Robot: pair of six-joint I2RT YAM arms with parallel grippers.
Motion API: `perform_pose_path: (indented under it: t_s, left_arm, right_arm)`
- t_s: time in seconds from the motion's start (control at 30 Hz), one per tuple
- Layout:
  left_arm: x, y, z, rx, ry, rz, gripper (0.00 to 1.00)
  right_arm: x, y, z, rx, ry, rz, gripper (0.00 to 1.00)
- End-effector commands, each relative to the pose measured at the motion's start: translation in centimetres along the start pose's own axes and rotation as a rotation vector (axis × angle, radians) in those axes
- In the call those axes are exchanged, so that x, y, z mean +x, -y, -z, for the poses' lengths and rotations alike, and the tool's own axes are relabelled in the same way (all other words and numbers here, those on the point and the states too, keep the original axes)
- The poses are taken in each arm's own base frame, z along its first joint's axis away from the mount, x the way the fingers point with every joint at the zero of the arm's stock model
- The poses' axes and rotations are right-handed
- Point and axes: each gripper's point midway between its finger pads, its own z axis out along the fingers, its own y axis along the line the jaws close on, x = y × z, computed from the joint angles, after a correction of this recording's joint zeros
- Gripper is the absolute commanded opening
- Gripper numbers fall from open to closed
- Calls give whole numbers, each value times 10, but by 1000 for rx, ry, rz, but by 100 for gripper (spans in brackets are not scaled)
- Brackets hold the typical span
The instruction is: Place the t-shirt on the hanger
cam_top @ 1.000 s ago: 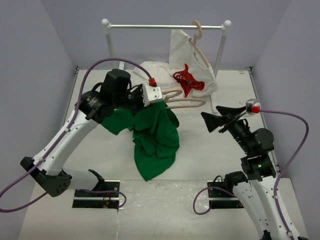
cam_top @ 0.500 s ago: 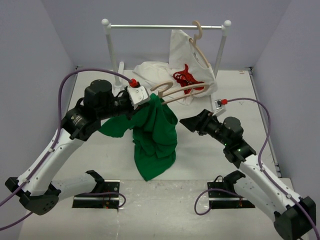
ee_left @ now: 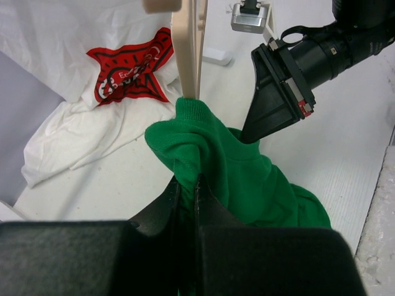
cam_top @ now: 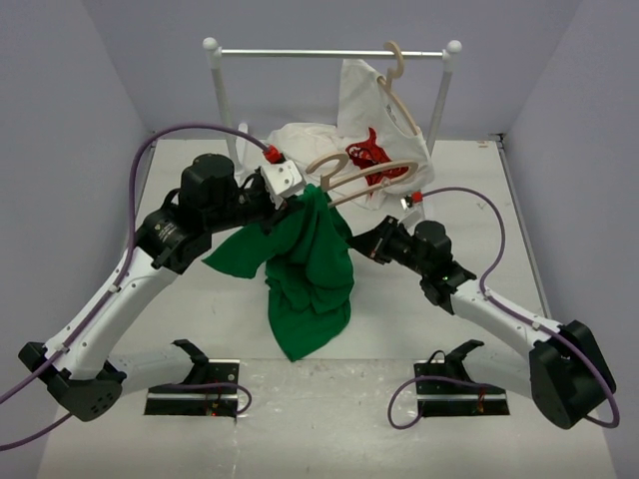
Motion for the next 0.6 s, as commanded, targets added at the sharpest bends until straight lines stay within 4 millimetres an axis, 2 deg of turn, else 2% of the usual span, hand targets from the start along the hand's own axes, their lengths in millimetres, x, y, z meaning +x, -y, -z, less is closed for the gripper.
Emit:
perform_pose_path:
  t_s: [0.0,0.1,0.13,0.2,0.37,0.47,0.57]
  left_arm:
    - [-34,-16,3,-80,110,56,0]
    - [-42,-6,9,-32,122,82,0]
    - [-44,-4,10,-23,125,82,0]
    - [-47,-2,17,-22,131,77,0]
    - [-43,4,25,-3,117,44,0]
    - [-32,6,23,7,84,38,0]
    - [-23,7,20,11,59,37,0]
  right_arm:
    - [-26,-1,2,-15,84,36,0]
    - [-69,36,22,88,175,8,0]
    - [-70,36,24,91,168,12,0]
    - [-109,51,48,160,257,14,0]
    - [-171,27,93,253,392,113,0]
    - [-205,-4,125,285,481,174,0]
    - [-223,-31,143,294,526,252,0]
